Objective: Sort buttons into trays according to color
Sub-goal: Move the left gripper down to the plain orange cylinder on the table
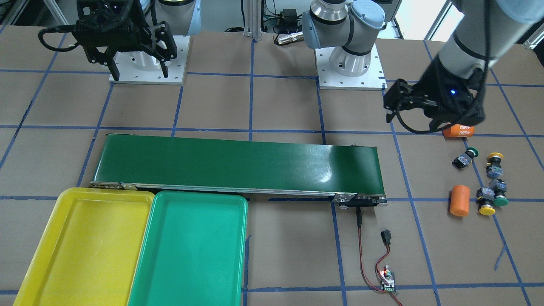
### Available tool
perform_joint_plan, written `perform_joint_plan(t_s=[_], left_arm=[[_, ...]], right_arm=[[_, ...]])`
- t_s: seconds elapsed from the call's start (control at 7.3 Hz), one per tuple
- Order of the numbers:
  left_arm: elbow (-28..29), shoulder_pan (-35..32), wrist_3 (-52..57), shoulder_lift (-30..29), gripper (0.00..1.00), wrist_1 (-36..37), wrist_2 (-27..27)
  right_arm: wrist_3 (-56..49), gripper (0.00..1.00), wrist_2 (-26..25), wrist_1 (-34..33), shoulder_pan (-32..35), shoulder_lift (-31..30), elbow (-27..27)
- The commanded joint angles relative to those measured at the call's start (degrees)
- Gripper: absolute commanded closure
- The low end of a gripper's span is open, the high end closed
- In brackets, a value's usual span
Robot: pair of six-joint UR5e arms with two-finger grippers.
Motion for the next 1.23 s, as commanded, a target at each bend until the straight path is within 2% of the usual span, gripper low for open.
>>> perform_joint_plan(t_s=[0.0, 0.14, 0.41, 0.68, 1.1], left_arm=[[-3.91, 7.23, 14.86, -7.44, 0.0, 15.22, 0.73], [-5.49, 11.09, 22.82, -10.07, 0.0, 17.81, 0.03], [-6.9, 12.62, 20.54, -12.91, 0.0, 20.81, 0.38], [-7.09, 13.24, 21.49, -15.98, 0.0, 27.64, 0.9], [-6.22, 13.5, 26.95, -22.04, 0.0, 29.0, 0.73]], right_arm=[[0.0, 0.0, 0.05, 0.0, 0.0, -0.01, 0.0], [0.0, 0.0, 0.05, 0.0, 0.09, -0.01, 0.0], [0.0, 0.0, -0.04, 0.09, -0.09, -0.01, 0.0], [0.0, 0.0, -0.04, 0.09, -0.09, -0.01, -0.09], [0.0, 0.0, -0.04, 0.09, -0.09, -0.1, -0.09]])
